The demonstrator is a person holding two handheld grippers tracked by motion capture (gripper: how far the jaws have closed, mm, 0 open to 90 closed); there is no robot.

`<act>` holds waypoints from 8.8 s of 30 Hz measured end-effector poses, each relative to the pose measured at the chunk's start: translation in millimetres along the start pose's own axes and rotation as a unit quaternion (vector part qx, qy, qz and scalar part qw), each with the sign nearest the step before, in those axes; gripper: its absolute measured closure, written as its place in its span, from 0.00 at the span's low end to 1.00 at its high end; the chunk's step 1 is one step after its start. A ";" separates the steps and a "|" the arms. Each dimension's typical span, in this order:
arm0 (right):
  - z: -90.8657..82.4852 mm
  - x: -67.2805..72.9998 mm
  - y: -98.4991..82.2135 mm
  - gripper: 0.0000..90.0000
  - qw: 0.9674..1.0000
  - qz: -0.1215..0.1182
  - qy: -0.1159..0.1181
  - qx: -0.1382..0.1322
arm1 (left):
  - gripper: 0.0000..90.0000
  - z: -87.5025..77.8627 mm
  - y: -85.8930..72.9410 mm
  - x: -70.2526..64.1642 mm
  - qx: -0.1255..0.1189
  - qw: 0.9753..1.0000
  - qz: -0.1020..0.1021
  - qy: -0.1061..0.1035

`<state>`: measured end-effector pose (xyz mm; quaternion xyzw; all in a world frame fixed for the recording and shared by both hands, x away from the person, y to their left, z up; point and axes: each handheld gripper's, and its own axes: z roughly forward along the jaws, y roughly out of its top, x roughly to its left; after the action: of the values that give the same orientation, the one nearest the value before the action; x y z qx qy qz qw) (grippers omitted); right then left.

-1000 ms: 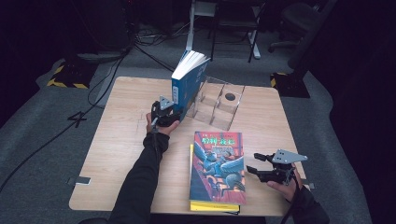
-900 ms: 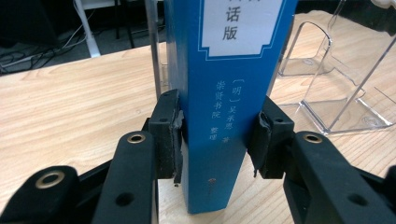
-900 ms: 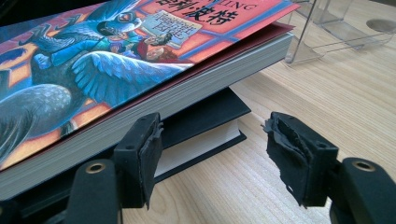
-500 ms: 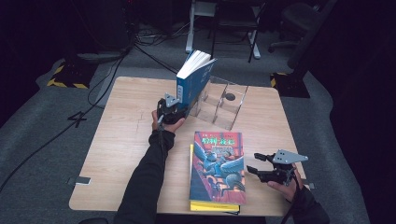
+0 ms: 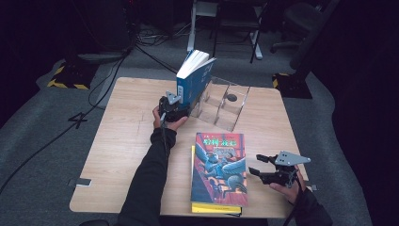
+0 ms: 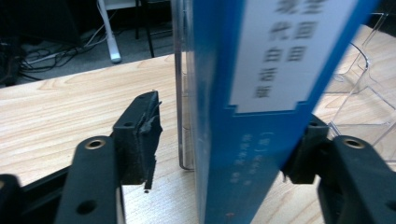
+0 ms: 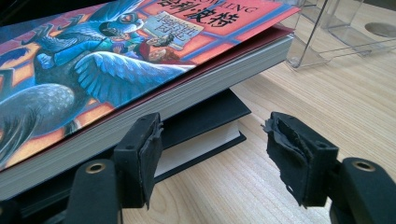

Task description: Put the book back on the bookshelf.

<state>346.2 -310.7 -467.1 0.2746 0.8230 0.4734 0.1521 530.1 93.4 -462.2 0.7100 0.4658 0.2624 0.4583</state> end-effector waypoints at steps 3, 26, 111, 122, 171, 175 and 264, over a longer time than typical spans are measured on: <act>0.4 -0.6 -0.5 0.40 1.000 0.002 0.000 0.000 | 0.35 5.6 0.1 -1.0 0.008 1.000 0.002 0.012; 2.7 1.9 -0.4 0.40 1.000 -0.003 0.008 0.002 | 0.68 5.9 -4.7 -5.6 0.018 1.000 0.005 -0.008; 2.5 4.1 1.4 0.40 1.000 -0.016 0.014 0.009 | 0.67 -71.5 122.9 -57.4 -0.053 0.998 0.036 0.023; 1.9 4.5 1.9 0.40 1.000 -0.018 0.020 0.007 | 0.67 -60.9 142.7 -63.8 -0.093 0.994 0.041 0.042; 1.8 9.5 3.6 0.40 0.999 -0.033 0.022 0.019 | 0.37 -104.0 63.7 -26.2 -0.089 0.992 0.084 -0.027; 0.8 10.6 5.3 0.39 0.999 -0.030 0.018 0.019 | 0.35 -116.8 46.6 -23.0 -0.067 0.992 0.095 -0.049; 25.5 34.7 50.7 0.20 0.990 0.011 0.098 0.102 | 0.17 -163.9 -133.3 -79.7 0.175 0.935 0.199 -0.236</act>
<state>346.9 -251.9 -435.9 0.2505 0.8748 0.4130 0.0368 308.8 107.6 -504.7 0.8987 0.2316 0.0876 0.3620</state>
